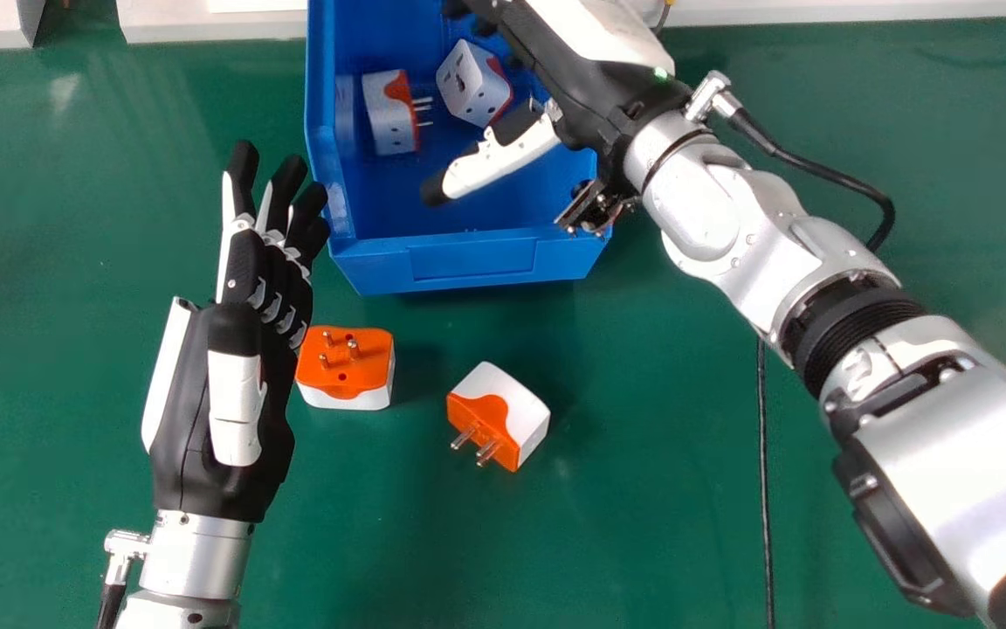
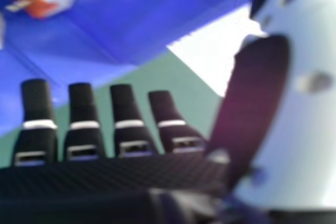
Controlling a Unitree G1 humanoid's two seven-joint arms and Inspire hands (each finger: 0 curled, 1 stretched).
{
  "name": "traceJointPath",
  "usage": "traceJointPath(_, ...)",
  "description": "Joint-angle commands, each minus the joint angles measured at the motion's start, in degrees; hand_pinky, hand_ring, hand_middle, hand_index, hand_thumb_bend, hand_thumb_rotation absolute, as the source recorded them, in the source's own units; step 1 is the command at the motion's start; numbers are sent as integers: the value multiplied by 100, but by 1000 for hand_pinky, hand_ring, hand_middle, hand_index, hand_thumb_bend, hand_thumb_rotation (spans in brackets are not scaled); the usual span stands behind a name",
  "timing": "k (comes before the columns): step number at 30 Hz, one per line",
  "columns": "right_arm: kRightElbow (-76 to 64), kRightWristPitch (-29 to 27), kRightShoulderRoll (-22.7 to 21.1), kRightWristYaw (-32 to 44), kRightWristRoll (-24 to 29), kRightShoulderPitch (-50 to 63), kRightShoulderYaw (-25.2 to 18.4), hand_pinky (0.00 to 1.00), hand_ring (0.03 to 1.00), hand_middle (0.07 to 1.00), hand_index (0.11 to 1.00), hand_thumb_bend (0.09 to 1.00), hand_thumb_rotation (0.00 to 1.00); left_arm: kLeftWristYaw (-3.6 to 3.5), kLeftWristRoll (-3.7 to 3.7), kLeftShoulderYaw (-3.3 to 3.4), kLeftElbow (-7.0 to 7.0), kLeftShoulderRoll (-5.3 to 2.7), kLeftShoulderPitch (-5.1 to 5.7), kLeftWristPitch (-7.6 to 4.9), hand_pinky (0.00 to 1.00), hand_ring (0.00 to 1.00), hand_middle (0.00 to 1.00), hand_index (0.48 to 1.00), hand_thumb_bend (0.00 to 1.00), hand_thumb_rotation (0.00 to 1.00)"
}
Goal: Pick all objects and put in blue box
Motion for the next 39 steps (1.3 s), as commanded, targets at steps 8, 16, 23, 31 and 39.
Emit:
traceJointPath(8,-674,-1044,-395,-360,201,604,-201,682,789,834,845,1000,314,-114,-63,20,-28,-6,-25,-135,995,980,1000,1000,891,994)
traceJointPath(16,-1653,-1792,-812,-272,490,1477,-462,657,759,803,821,1000,324,-82,-23,32,-82,3,21,-96,998,980,1000,1000,888,994)
traceJointPath(23,-2782,-2275,-1131,-79,902,2683,-793,647,748,789,807,994,338,-63,-21,45,-82,3,36,-85,999,982,1000,1000,885,994)
traceJointPath(31,-3913,-2307,-1325,183,1123,3717,-1073,645,741,779,797,990,335,-72,-25,41,-161,25,102,-29,1000,985,1000,1000,883,994)
traceJointPath(39,-4534,-2541,-1455,258,1095,4623,-1232,639,737,779,796,989,333,-8,23,51,-225,24,153,-22,1000,986,1000,1000,881,994)
